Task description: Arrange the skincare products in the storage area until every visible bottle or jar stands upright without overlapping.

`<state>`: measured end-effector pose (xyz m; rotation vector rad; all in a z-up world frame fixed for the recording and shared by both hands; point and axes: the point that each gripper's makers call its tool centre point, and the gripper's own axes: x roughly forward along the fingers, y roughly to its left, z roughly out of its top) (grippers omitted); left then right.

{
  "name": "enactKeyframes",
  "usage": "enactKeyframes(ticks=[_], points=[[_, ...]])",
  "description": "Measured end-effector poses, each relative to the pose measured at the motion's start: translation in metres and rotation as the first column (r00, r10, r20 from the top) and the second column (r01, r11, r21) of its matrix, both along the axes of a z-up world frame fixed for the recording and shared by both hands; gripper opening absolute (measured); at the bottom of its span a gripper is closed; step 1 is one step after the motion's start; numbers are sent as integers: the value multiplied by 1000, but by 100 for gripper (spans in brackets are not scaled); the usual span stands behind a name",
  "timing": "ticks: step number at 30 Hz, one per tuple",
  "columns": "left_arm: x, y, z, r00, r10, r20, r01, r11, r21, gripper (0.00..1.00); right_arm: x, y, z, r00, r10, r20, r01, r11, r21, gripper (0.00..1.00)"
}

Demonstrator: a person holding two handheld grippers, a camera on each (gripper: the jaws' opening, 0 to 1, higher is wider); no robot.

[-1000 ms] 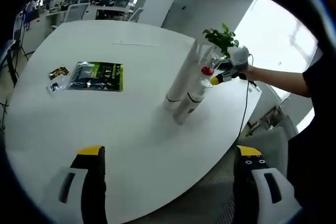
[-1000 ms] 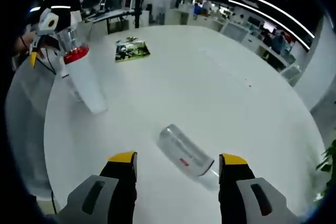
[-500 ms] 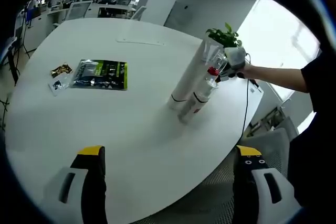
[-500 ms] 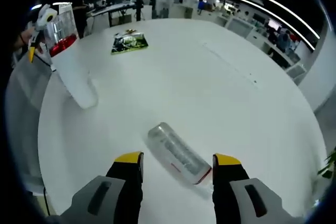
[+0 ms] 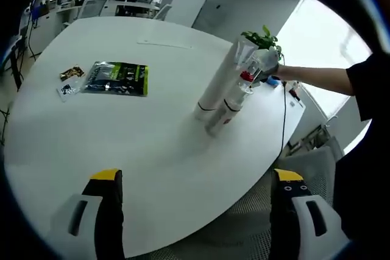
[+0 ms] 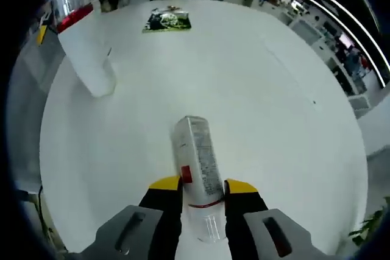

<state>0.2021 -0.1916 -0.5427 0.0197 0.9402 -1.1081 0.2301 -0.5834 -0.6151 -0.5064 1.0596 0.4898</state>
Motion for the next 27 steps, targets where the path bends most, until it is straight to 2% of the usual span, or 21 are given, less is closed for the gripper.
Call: enactKeyframes(ticks=[2,4,7,10,13,17,21,27], points=[[0,0,0,1000,2,0,-2,1000,-2,94,-4,3,0,999,17,-32,-16,1000,12,19],[0,1,1,1000,5,2,-5,1000,-3,94,-9,4,0,996,25,-89,-22,999,33,18],[-1,1,0,1000,10,1,-10,1000,-3,94,-13,1,4,988,92,-125,-94,996,-7,17],[-2,2,-1,1000,13,-1,-13,1000,-6,94,-12,4,10,988,91,-122,-90,996,13,17],[-5,0,-1,1000,9,-3,-9,1000,-11,94,-8,0,12,985,116,-128,-117,993,0,17],[-7,-1,0,1000,1,-1,-1,1000,-16,94,-3,5,32,980,157,-122,-161,987,-17,17],[-7,-4,5,1000,-9,12,9,1000,-26,94,3,14,56,977,202,-70,-206,978,-45,17],[-9,-4,16,999,-29,38,30,999,-38,94,-11,33,77,956,289,-60,-294,950,-106,16]])
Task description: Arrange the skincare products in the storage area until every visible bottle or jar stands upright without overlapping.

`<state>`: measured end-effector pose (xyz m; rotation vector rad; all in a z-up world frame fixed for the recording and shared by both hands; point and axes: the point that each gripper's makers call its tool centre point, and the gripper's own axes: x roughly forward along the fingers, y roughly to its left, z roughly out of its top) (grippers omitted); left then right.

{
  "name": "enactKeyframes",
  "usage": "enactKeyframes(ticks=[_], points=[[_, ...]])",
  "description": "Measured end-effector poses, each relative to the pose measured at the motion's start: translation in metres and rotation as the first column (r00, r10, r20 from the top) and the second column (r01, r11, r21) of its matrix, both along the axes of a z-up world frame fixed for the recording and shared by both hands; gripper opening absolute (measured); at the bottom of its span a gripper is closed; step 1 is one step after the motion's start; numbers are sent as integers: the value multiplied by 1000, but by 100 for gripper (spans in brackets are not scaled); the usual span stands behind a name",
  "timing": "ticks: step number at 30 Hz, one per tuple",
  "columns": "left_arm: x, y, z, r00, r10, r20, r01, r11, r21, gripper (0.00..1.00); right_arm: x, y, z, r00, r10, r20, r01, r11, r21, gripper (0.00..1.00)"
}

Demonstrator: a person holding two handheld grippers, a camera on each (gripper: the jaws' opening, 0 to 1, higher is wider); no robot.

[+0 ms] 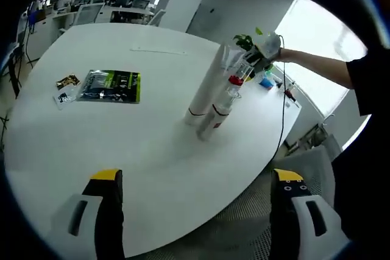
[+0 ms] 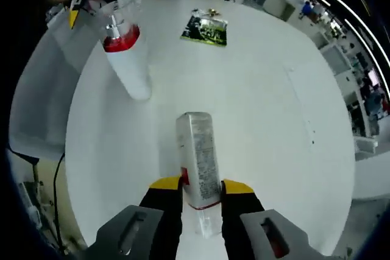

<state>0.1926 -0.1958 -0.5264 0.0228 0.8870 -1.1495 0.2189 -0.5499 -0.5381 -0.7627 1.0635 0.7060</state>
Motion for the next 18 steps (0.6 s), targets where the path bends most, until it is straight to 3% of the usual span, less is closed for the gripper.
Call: enactKeyframes(ticks=[9,18], points=[[-9,2,16,999,-36,31,36,999,-13,93,-18,15,29,995,33,96,-30,999,-32,16],[-8,-11,50,991,-85,99,91,994,-55,92,-48,47,69,973,95,209,-73,991,-111,16]])
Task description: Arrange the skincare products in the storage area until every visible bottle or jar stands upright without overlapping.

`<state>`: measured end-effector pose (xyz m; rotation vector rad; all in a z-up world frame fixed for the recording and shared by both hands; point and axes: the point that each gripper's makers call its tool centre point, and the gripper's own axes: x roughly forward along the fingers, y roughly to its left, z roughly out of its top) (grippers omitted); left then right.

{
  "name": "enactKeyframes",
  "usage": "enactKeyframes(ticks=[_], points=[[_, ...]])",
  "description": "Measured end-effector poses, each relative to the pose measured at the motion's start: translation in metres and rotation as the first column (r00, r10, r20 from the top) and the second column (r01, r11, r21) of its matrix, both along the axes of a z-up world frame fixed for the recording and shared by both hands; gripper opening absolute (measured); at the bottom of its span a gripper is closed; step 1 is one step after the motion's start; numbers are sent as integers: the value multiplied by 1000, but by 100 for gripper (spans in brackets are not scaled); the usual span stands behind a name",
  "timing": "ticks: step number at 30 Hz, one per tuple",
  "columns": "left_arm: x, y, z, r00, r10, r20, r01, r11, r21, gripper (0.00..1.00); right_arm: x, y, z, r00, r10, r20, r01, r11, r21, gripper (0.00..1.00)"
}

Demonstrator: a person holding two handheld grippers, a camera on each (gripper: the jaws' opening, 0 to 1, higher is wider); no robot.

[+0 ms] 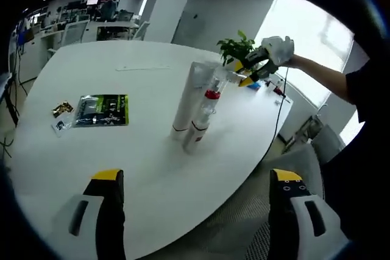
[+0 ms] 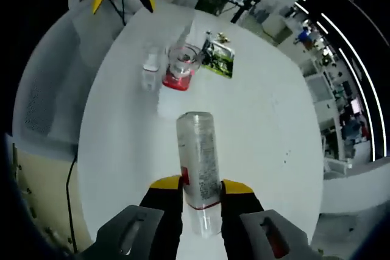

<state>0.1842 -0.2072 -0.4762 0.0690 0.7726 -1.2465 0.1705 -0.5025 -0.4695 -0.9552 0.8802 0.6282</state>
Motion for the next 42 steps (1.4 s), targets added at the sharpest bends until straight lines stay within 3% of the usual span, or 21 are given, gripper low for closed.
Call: enactKeyframes(ticks=[7,15,20,24,29,33,38,42], points=[[-7,-15,28,998,-52,45,55,997,-51,92,-22,43,25,996,49,76,-47,999,-28,16],[-19,-29,52,992,-107,72,114,988,-100,88,-32,104,57,978,106,179,-106,994,-11,16],[-27,-37,68,987,-139,82,149,981,-125,85,-39,136,59,972,152,179,-152,988,-16,16],[-32,-43,79,983,-151,100,164,977,-137,74,-41,153,57,973,163,167,-161,987,-23,16],[-41,-50,88,971,-183,153,203,971,-126,68,-40,175,59,969,189,162,-187,982,-22,16],[-44,-55,97,962,-199,187,228,962,-150,57,-38,186,63,965,208,162,-205,978,-33,16],[-48,-60,98,949,-217,228,250,960,-127,52,-36,198,70,959,225,175,-223,974,-30,17],[-55,-65,103,940,-228,255,271,951,-147,38,-34,199,69,955,238,178,-236,971,-33,17]])
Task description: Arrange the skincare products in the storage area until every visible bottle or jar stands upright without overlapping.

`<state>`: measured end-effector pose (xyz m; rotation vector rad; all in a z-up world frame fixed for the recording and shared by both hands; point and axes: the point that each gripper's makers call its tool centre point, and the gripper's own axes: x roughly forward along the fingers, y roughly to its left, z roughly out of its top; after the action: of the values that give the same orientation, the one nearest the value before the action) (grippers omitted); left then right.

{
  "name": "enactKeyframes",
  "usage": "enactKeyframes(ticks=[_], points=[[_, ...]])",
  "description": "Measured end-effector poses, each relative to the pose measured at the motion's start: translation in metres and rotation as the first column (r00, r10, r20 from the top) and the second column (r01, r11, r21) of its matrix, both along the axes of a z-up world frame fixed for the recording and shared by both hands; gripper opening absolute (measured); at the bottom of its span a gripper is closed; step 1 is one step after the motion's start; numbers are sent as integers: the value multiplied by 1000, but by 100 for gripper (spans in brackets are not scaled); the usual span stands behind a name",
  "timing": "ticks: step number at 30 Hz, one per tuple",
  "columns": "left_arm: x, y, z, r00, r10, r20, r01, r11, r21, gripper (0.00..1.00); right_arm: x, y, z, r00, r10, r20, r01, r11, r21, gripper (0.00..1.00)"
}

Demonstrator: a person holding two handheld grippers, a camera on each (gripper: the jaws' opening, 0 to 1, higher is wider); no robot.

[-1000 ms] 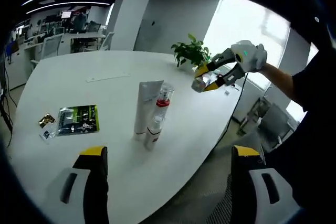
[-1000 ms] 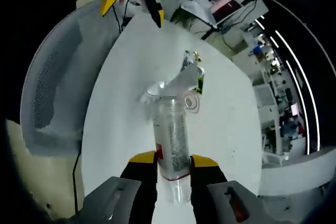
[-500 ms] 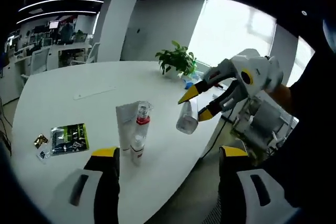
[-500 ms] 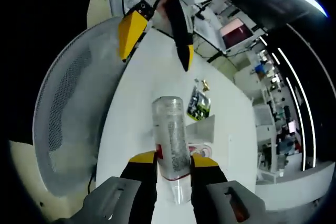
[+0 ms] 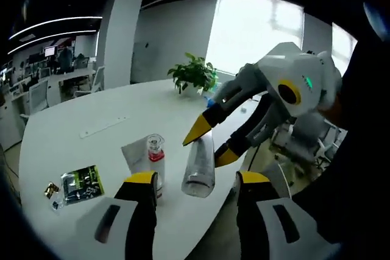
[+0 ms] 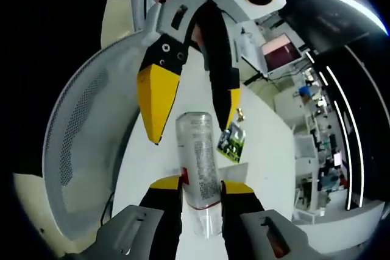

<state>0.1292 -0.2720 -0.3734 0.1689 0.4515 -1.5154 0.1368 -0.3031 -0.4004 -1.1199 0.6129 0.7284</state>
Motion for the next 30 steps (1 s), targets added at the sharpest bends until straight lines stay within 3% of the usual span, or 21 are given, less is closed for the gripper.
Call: enactKeyframes(ticks=[3,11,16,18,24,26,28,30], points=[[-2,-3,0,999,-9,44,8,1000,6,29,-1,-2,1,1000,2,1,-2,1000,-2,17],[-4,-10,5,995,-9,96,9,1000,-6,28,-2,-4,4,1000,23,0,-22,1000,-15,17],[-1,-11,3,983,-20,185,13,999,38,22,-3,-1,10,999,36,9,-36,999,-7,17],[-3,-12,4,982,-17,189,11,999,33,22,-4,-2,13,999,44,12,-44,999,-27,17],[6,-12,20,995,56,87,-49,996,-79,21,1,-4,29,997,44,66,-45,999,15,18],[8,-14,35,997,79,25,-74,981,-178,21,0,-3,31,997,40,65,-43,998,39,17],[16,-11,47,991,106,-77,-122,959,-255,21,-1,1,34,997,42,68,-47,997,68,16],[21,-9,48,984,123,-127,-154,949,-275,20,3,1,40,994,35,105,-44,996,80,16]])
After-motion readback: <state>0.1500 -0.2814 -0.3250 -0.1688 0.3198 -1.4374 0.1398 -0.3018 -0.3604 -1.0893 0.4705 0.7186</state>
